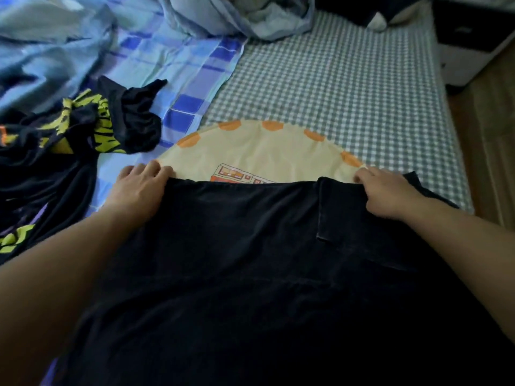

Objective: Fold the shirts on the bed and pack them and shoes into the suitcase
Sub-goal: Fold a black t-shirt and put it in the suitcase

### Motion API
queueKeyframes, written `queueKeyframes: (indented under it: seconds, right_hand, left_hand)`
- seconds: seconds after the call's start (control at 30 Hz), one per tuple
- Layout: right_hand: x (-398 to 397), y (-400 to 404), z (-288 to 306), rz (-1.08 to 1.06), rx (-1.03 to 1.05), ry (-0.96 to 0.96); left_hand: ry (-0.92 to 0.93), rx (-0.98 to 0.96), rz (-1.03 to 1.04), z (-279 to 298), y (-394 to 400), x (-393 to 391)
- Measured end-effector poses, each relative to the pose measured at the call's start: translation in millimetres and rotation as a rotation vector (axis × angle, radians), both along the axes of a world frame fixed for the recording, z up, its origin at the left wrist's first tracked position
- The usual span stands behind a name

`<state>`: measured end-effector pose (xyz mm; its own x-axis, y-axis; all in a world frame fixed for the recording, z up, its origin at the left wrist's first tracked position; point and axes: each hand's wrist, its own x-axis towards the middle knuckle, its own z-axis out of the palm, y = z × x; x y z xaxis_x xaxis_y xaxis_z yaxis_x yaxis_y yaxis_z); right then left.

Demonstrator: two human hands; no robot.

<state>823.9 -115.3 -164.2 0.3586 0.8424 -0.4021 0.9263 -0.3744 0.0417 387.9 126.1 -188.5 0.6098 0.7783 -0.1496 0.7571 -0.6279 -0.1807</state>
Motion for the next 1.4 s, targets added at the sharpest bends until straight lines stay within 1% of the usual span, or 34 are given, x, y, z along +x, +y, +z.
queueKeyframes:
  seconds: [0.07, 0.13, 0.17, 0.2, 0.3, 0.37, 0.43, 0.5, 0.57, 0.63, 0.7, 0.77, 0.83, 0.93, 0.97, 1.0, 1.03, 1.1, 1.13, 1.17, 1.2, 1.27, 1.33, 1.4]
  right_hand:
    - [2, -1, 5, -0.023, -0.079, 0.047]
    - [2, -7, 19, -0.008, -0.131, 0.005]
    - [1, -12, 30, -0.005, -0.112, -0.020]
    - [-3, -19, 42, -0.005, -0.069, -0.034]
    - [-29, -53, 94, -0.028, 0.122, -0.008]
    - [-54, -93, 124, 0.019, 0.204, -0.056]
    - [-81, -144, 137, 0.048, 0.289, -0.074]
    - [-104, -198, 127, 0.046, 0.321, -0.069]
    - [-121, -238, 97, 0.004, 0.259, -0.094]
    - [-133, -262, 63, -0.048, 0.154, -0.118]
    - [-140, -268, 45, -0.121, 0.159, -0.122]
    - [-143, -266, 42, -0.158, 0.183, -0.113]
    - [-143, -268, 46, -0.145, 0.194, -0.095]
    - [-137, -279, 50, -0.099, 0.140, -0.041]
    - [-134, -281, 53, -0.106, 0.121, -0.002]
    - [-131, -281, 56, -0.154, 0.121, 0.031]
    - [-126, -279, 61, -0.245, 0.142, 0.057]
    - [-112, -269, 72, -0.461, 0.244, 0.065]
    - [-105, -261, 75, -0.527, 0.291, 0.052]
    - [-99, -252, 75, -0.557, 0.324, 0.036]
    - [-97, -240, 73, -0.543, 0.352, 0.015]
    - [-110, -211, 60, -0.404, 0.443, -0.001]
    - [-145, -179, 43, -0.252, 0.496, 0.104]
    - [-190, -152, 22, -0.086, 0.470, 0.234]
  left_hand:
    - [0.089, -0.034, 0.046, 10, 4, -2]
    - [0.147, -0.056, 0.043, 26, 1, -6]
    - [0.145, -0.047, 0.034, 34, -1, -11]
    - [0.104, -0.031, 0.024, 43, -5, -18]
    - [-0.118, 0.027, 0.020, 80, -37, -41]
    - [-0.230, 0.055, 0.017, 107, -75, -65]
    - [-0.288, 0.081, -0.015, 123, -117, -94]
    - [-0.278, 0.044, -0.039, 120, -158, -119]
    - [-0.210, -0.048, -0.074, 97, -188, -138]
    - [-0.118, -0.130, -0.131, 67, -208, -150]
    - [-0.051, -0.224, -0.134, 50, -219, -158]
    - [-0.027, -0.270, -0.084, 49, -224, -164]
    - [-0.002, -0.272, -0.055, 53, -230, -171]
    - [0.107, -0.301, 0.015, 59, -240, -170]
    - [0.110, -0.300, 0.039, 61, -243, -164]
    - [0.084, -0.287, 0.045, 62, -246, -154]
    - [0.015, -0.256, 0.015, 61, -248, -139]
    - [-0.185, -0.205, -0.062, 61, -249, -102]
    - [-0.268, -0.179, -0.063, 59, -245, -83]
    - [-0.325, -0.149, -0.013, 54, -238, -70]
    - [-0.359, -0.116, 0.088, 49, -227, -60]
    - [-0.416, -0.061, 0.392, 36, -204, -59]
    - [-0.453, -0.039, 0.636, 29, -186, -73]
    - [-0.474, -0.077, 0.793, 32, -178, -87]
